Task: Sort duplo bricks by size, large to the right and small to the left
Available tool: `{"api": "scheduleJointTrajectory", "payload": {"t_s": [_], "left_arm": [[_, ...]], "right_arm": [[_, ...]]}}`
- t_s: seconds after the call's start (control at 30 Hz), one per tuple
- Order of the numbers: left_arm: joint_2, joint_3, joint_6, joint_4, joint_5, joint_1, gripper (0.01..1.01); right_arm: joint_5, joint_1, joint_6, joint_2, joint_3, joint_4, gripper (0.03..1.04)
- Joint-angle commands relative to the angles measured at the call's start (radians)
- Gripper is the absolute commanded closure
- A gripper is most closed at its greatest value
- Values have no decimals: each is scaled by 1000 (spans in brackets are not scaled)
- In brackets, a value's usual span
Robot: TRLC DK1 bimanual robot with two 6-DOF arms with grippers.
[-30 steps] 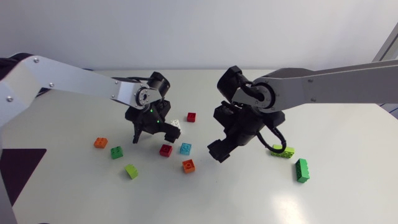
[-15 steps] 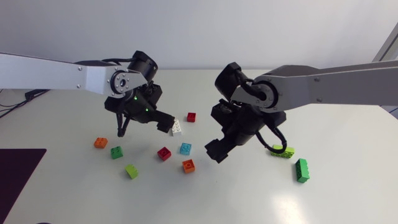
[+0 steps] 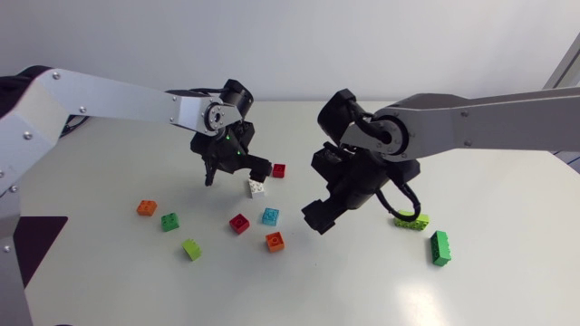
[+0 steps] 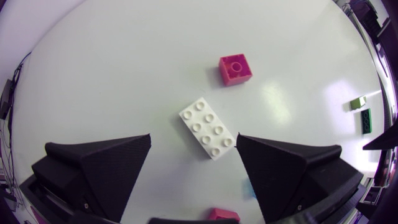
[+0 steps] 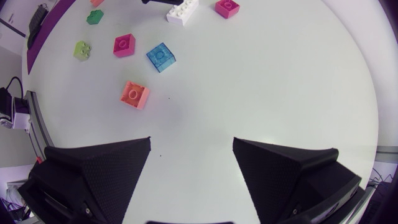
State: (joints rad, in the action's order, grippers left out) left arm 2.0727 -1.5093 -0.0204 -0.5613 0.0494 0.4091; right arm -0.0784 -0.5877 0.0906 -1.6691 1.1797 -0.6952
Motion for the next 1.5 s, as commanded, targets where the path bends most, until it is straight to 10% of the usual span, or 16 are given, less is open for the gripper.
{"api": "scheduleJointTrajectory", "payload": {"t_s": [0.0,1.0,1.2,1.33,1.47], "left_arm": [[52,-57,-13,-6,-3,-38,74],[193,-150,-21,-14,-57,27,75],[175,-80,-12,-5,-56,39,292],[164,-49,-10,9,-57,51,744],[155,-11,-3,28,-56,71,761]], "right_arm": [[6,9,-2,-24,-29,8,113],[3,23,1,-63,-17,17,111],[3,22,1,-69,-20,23,111],[2,20,0,-69,-26,23,111],[0,20,-2,-61,-35,23,111]]}}
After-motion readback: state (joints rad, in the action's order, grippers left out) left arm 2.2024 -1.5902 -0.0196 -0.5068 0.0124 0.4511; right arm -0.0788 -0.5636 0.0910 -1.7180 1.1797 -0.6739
